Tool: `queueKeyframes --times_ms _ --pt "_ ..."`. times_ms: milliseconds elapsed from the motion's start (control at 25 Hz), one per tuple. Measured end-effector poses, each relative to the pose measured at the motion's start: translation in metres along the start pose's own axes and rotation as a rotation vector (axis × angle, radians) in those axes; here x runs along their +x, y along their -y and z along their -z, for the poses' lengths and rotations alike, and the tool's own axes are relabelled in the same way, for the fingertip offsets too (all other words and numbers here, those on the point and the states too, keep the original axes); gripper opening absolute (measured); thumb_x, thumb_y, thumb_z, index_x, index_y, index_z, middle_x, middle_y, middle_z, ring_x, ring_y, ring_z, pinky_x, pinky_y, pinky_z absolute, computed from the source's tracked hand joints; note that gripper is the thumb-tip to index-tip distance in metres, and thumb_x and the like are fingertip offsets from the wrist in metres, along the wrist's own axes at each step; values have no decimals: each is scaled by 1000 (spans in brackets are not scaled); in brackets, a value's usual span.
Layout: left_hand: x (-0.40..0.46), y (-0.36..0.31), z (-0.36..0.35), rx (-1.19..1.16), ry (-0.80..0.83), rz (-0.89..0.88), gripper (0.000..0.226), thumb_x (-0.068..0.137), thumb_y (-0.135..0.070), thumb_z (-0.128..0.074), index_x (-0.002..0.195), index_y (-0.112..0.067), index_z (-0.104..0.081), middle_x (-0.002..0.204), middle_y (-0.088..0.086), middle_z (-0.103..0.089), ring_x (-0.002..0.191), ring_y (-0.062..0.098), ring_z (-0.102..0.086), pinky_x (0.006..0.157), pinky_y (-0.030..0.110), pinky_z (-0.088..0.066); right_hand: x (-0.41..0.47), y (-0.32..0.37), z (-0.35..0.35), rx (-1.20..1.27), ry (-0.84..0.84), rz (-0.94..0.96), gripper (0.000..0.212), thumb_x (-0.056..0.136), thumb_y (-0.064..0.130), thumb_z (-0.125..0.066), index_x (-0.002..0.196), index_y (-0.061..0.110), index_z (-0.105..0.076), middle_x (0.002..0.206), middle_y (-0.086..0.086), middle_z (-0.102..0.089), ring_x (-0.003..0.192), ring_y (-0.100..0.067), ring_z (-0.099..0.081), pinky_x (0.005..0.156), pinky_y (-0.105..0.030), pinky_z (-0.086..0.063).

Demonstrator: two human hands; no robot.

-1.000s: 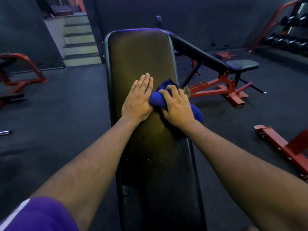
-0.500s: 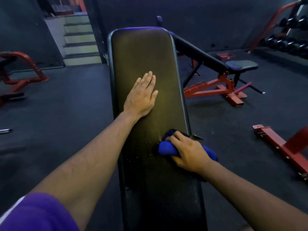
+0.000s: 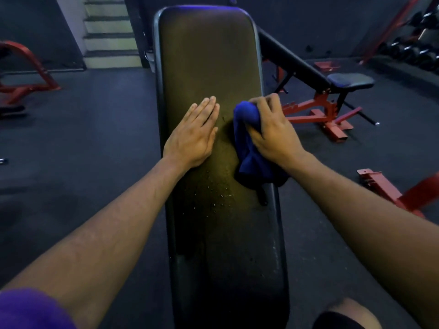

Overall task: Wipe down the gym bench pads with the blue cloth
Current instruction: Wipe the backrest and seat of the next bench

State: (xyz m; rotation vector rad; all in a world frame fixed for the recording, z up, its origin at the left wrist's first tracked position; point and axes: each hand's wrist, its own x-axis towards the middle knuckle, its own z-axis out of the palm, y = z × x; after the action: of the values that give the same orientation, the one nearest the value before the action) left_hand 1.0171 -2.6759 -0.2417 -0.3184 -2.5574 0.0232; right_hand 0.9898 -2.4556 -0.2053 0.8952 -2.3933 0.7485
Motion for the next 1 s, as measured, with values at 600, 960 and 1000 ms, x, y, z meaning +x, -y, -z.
queueKeyframes --times_ms 600,960,1000 --pt "-5 2 -5 -20 -30 -53 53 107 -25 -34 155 -3 -35 164 16 -31 154 27 -27 128 40 -14 -108 60 -83 -237 172 150 56 73 30 -69 125 18 -55 113 -11 -53 85 -28 -57 50 -39 -53" --pt "-12 3 11 -69 20 -60 56 107 -29 -31 156 -4 -33 165 15 -29 154 27 -24 128 43 -17 -98 38 -28 141 279 153 47 82 16 -66 126 24 -51 118 4 -47 96 -14 -59 76 -34 -54" --pt "-15 3 9 -57 21 -54 56 107 -30 -31 157 -5 -33 165 15 -29 154 26 -24 128 42 -17 -87 24 -17 108 193 112 45 83 14 -67 125 21 -52 118 1 -46 96 -13 -56 75 -34 -53"
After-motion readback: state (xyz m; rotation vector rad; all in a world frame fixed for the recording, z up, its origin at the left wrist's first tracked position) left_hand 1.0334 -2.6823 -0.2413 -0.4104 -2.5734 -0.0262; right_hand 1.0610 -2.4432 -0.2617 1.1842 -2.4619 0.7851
